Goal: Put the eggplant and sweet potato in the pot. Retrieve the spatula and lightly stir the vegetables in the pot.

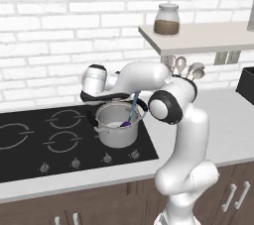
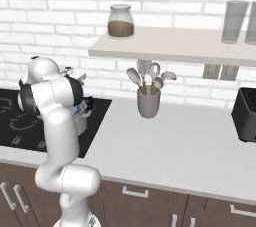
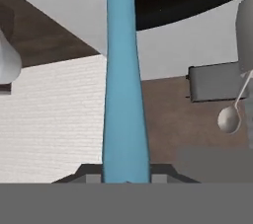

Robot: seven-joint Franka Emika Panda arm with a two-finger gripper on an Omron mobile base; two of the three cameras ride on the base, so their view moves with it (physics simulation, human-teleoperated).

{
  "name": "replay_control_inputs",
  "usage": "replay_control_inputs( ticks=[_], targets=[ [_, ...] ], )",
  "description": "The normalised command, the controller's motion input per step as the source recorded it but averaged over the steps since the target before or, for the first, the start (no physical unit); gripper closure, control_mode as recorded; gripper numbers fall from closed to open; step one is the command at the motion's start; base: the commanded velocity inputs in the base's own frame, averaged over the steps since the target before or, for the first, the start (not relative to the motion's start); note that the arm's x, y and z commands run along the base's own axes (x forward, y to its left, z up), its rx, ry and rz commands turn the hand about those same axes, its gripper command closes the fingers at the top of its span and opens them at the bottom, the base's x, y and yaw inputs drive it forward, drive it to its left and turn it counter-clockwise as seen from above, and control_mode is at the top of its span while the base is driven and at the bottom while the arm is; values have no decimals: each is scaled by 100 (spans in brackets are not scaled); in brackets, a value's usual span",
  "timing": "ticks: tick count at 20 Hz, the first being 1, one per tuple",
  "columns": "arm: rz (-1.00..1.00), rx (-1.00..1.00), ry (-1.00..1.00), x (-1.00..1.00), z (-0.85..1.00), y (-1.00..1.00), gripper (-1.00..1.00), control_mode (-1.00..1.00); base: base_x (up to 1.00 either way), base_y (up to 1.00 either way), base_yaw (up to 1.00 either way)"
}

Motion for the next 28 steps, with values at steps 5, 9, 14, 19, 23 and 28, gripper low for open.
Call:
replay_control_inputs(
  ticks=[5, 9, 14, 19, 23, 28],
  targets=[
    [-7, -18, 0, 3, -33, 17, 100, -100, 0, 0, 0],
    [-7, -17, 0, 3, -20, 9, 100, -100, 0, 0, 0],
    [-6, -9, 0, -12, -7, 25, 100, -100, 0, 0, 0],
    [-2, 0, 0, 0, -22, 33, 100, -100, 0, 0, 0],
    [-1, 4, -1, -4, -20, 14, 100, -100, 0, 0, 0],
    [0, 5, -4, -15, -5, 11, 100, -100, 0, 0, 0]
  ],
)
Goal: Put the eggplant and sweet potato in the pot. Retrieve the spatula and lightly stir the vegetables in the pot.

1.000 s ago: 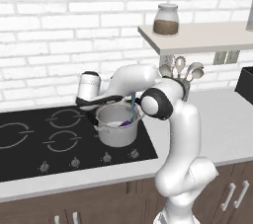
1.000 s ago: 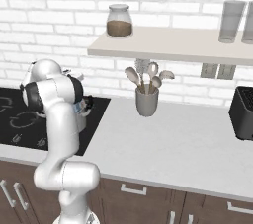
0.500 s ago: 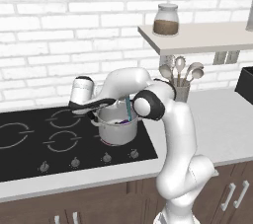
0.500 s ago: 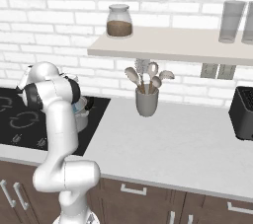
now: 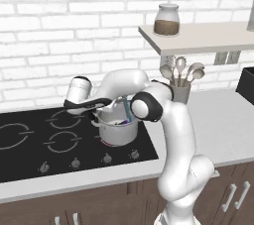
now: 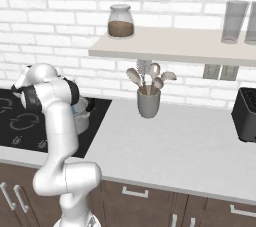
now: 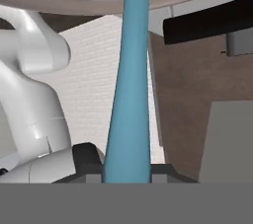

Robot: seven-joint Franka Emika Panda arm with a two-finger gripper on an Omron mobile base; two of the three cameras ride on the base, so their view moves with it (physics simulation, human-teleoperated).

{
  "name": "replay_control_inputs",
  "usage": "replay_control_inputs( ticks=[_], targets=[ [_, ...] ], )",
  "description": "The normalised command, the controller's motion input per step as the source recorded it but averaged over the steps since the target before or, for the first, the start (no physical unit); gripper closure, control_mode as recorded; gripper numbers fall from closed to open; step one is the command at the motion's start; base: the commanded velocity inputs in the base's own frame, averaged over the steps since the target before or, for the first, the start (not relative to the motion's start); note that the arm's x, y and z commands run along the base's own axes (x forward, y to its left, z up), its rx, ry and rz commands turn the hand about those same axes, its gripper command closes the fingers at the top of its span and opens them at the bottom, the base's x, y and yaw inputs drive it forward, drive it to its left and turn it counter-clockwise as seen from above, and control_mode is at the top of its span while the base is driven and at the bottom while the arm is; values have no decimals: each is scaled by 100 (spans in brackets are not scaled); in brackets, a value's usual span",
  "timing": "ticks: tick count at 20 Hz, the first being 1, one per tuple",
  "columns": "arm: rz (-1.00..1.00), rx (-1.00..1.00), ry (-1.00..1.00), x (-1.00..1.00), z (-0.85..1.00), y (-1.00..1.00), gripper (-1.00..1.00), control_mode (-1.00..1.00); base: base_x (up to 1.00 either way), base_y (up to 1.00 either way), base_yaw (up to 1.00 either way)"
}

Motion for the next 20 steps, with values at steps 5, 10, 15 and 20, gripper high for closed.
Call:
replay_control_inputs(
  ticks=[5, 10, 15, 20],
  targets=[
    [0, 19, 0, -13, 3, 7, 100, -100, 0, 0, 0],
    [0, 22, 0, -5, -13, 0, 100, -100, 0, 0, 0],
    [0, 5, 0, 0, -15, 0, 100, -100, 0, 0, 0],
    [0, 0, -4, -1, -2, -1, 100, -100, 0, 0, 0]
  ],
)
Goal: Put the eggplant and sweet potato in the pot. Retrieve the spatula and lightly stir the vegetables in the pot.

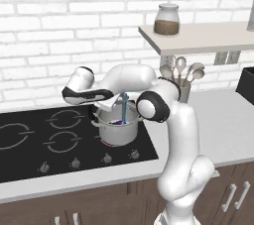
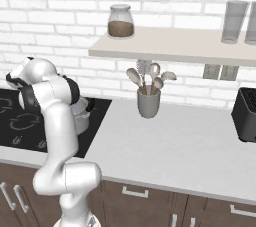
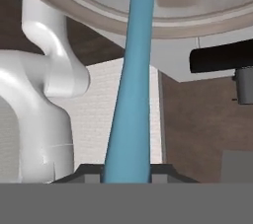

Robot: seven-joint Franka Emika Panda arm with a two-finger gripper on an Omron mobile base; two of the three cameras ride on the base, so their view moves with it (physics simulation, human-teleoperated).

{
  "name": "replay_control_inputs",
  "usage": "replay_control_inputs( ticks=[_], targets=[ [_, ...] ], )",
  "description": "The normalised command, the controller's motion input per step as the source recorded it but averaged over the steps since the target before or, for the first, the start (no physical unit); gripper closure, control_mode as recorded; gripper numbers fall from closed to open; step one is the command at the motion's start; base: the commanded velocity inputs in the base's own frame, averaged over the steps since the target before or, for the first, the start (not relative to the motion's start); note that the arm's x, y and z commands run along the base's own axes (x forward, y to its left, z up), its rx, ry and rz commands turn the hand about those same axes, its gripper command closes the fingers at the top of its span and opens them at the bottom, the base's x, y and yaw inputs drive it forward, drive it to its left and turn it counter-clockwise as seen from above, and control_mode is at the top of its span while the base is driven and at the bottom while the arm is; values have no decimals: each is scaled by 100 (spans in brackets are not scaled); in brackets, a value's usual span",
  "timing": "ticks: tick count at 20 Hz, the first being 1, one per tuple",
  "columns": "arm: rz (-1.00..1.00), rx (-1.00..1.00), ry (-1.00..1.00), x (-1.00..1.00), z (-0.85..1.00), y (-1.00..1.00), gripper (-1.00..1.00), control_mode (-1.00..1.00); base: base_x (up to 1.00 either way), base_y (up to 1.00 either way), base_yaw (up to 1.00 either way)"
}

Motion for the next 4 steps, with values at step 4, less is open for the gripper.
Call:
replay_control_inputs(
  ticks=[4],
  targets=[
    [0, 3, -8, -4, 2, -4, 100, -100, 0, 0, 0]
  ],
)
